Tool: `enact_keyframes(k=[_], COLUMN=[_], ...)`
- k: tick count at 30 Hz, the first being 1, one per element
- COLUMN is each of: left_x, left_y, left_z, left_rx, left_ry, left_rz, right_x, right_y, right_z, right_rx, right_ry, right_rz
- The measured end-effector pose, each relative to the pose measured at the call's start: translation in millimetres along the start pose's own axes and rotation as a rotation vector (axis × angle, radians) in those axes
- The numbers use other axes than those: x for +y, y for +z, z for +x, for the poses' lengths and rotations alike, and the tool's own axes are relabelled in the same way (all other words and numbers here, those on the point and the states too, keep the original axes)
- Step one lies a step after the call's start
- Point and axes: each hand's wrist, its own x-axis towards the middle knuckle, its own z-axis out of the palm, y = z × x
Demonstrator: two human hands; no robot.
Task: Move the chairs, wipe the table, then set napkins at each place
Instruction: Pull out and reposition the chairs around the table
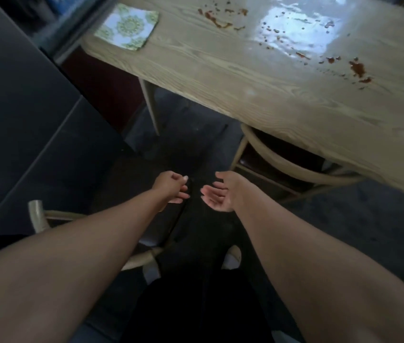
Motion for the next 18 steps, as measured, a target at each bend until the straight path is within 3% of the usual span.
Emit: enact_keyframes(k=[10,18], left_x=[-125.2,-180.8], left_y=[-196.1,-265.2], left_z=[-23.4,-11.6], left_rx=[0.121,0.253], left_ry=[-0.122,-0.202], left_rz=[0.042,0.043], right_x=[148.5,219.8], right_y=[184.5,257.4], right_z=[-4.8,13.5], right_rx=[-0.021,0.041], right_ry=[0.138,0.404], right_rz=[-0.125,-0.074])
